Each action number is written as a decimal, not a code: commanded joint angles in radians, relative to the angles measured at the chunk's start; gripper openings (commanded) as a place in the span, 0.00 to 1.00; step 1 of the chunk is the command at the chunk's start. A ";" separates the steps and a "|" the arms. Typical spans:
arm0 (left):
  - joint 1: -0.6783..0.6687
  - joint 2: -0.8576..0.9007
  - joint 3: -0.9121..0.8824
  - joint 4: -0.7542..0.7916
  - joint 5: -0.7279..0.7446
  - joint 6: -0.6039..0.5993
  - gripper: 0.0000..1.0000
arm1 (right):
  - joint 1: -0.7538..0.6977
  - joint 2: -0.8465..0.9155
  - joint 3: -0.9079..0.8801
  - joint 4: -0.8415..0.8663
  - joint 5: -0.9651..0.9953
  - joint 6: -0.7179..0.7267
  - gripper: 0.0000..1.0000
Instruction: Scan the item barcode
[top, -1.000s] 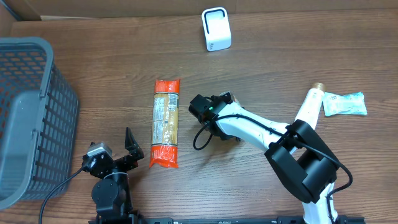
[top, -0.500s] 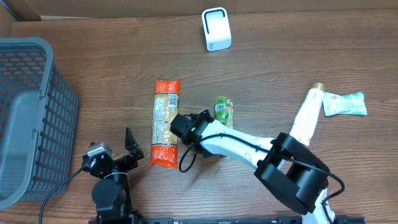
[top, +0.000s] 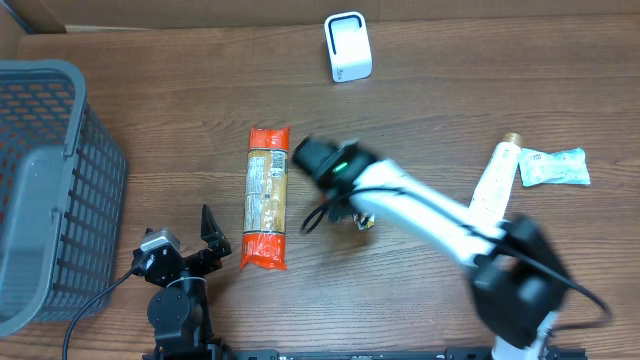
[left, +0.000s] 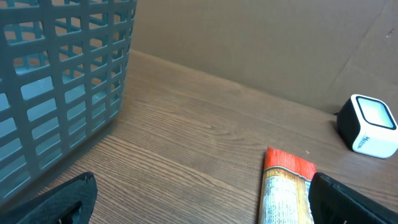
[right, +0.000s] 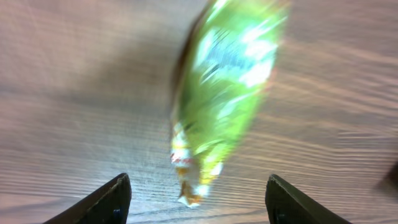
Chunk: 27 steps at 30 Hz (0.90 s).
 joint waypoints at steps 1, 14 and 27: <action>-0.006 -0.010 -0.001 0.000 -0.014 0.017 1.00 | -0.123 -0.081 0.027 0.020 -0.225 -0.011 0.76; -0.006 -0.010 -0.001 0.000 -0.014 0.016 1.00 | -0.421 -0.078 -0.426 0.479 -0.901 -0.239 0.65; -0.006 -0.010 -0.001 0.000 -0.014 0.017 1.00 | -0.401 -0.079 -0.607 0.734 -0.806 -0.061 0.08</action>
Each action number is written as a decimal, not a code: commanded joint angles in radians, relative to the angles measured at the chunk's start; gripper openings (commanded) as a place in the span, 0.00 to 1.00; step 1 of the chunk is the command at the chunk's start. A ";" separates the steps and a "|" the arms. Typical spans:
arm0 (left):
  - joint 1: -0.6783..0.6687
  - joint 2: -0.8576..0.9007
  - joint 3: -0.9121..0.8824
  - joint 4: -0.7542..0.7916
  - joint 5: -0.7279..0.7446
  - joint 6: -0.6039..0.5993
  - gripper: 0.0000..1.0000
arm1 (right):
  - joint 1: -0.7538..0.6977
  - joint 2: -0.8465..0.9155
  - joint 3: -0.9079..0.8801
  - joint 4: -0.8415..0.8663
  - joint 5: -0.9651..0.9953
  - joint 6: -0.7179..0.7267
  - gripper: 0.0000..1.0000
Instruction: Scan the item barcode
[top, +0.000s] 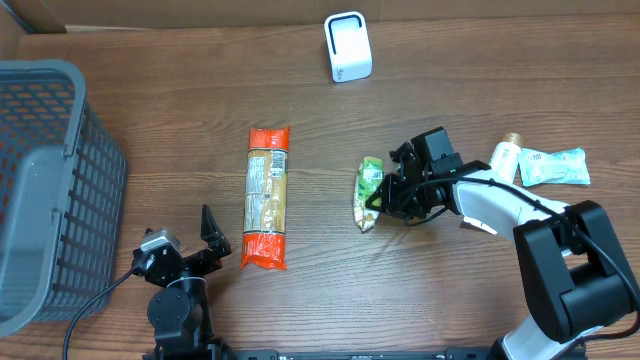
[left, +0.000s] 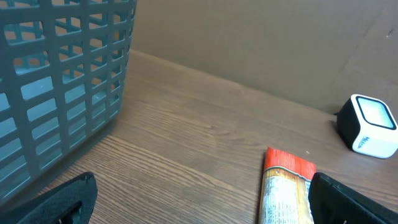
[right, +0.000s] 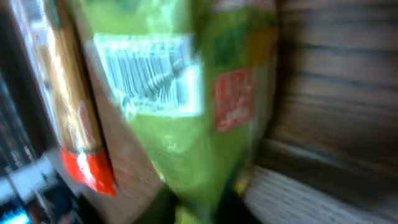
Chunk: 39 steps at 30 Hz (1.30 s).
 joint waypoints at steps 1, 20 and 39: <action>-0.006 -0.011 -0.001 0.000 -0.014 0.016 1.00 | 0.006 -0.003 0.003 -0.005 0.036 0.034 0.04; -0.006 -0.011 -0.001 0.000 -0.014 0.016 1.00 | 0.454 0.088 0.329 -0.584 1.204 -0.004 0.04; -0.006 -0.011 -0.001 0.000 -0.014 0.016 1.00 | 0.550 0.073 0.432 -0.663 0.932 0.049 0.76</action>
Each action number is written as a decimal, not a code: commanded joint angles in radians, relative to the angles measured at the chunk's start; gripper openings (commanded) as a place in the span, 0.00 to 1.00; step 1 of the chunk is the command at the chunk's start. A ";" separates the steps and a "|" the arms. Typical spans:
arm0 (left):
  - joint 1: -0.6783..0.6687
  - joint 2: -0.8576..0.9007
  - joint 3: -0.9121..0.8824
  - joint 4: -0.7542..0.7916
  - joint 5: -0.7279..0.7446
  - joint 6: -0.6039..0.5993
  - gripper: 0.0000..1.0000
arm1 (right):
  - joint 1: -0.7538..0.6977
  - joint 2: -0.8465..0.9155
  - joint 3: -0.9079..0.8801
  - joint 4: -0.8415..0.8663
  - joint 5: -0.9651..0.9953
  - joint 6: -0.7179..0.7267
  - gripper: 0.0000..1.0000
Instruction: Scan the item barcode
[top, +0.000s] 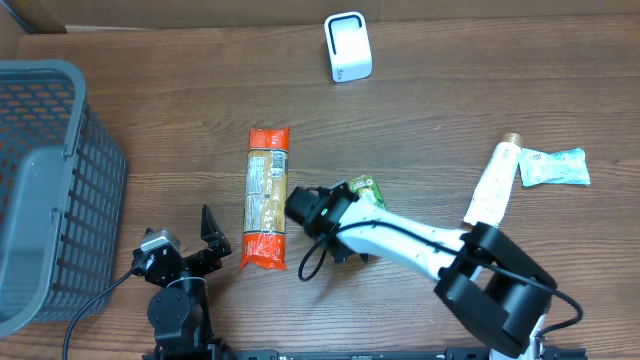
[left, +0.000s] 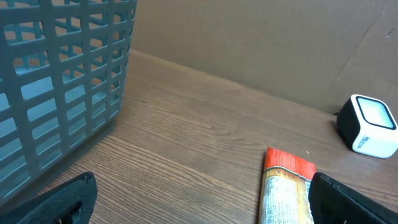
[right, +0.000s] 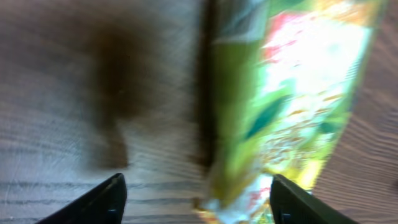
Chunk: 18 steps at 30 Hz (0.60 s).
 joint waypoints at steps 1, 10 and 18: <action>-0.006 -0.011 -0.001 0.000 -0.014 0.016 1.00 | -0.078 -0.118 0.043 -0.017 -0.023 0.029 0.81; -0.006 -0.011 -0.001 0.000 -0.014 0.016 1.00 | -0.233 -0.120 -0.025 0.060 -0.258 -0.087 0.89; -0.006 -0.011 -0.001 0.000 -0.014 0.016 0.99 | -0.236 -0.120 -0.139 0.124 -0.289 -0.115 0.79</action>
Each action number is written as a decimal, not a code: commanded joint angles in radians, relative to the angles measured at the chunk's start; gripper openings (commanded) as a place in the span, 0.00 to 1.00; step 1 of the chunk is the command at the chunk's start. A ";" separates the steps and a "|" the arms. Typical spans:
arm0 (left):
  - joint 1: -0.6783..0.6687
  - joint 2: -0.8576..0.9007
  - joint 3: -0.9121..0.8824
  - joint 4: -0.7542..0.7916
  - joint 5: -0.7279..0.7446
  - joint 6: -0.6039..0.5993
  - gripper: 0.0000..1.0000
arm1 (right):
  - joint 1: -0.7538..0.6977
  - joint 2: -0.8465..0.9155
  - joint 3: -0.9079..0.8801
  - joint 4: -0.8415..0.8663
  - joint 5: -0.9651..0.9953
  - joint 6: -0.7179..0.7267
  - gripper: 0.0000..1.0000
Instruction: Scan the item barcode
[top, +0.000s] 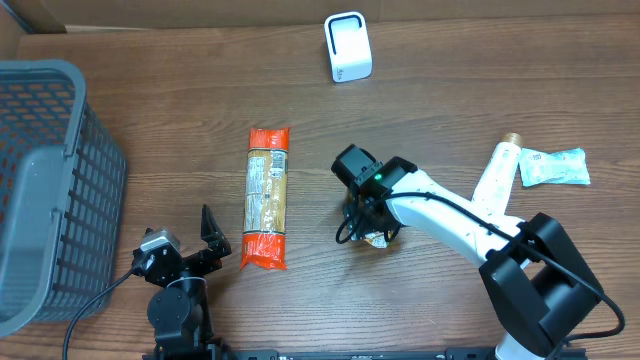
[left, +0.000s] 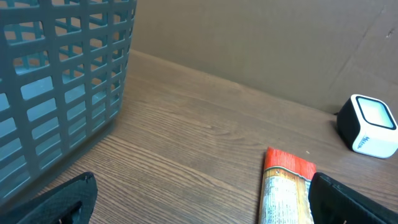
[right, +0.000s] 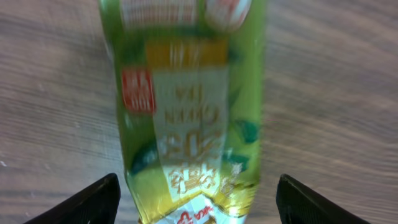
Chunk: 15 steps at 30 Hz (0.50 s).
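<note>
A green tea packet (right: 189, 106) lies flat on the wooden table, its printed face up and no barcode showing. My right gripper (right: 196, 202) hangs open right above it, one finger on each side, neither touching it. From overhead the right gripper (top: 366, 200) covers most of the packet (top: 379, 238). The white scanner (top: 348, 47) stands at the far edge, also seen in the left wrist view as the scanner (left: 373, 124). Near the front edge my left gripper (top: 192, 250) rests open and holds nothing.
An orange pasta packet (top: 267, 196) lies left of the green packet. A grey basket (top: 50, 190) fills the left side. A white tube (top: 490, 180) and a teal packet (top: 552, 167) lie at the right.
My right gripper was left of the green packet, close to the pasta packet. It is now further right, directly over the green packet. The left arm has not moved.
My right gripper was open above the table beside the green packet. Then it lay to the packet's right, close to a barcode on it. Then it stood left of the packet, still open. Now it hangs over the packet, whose printed face is up.
</note>
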 joint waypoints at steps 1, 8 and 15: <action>-0.006 -0.010 -0.001 0.000 -0.014 0.016 1.00 | 0.002 -0.004 -0.045 0.017 -0.032 -0.022 0.76; -0.006 -0.010 -0.001 0.000 -0.014 0.016 0.99 | 0.001 -0.004 -0.061 0.059 -0.043 -0.018 0.32; -0.006 -0.010 -0.001 0.000 -0.014 0.016 1.00 | -0.010 -0.011 -0.024 0.103 -0.213 -0.018 0.04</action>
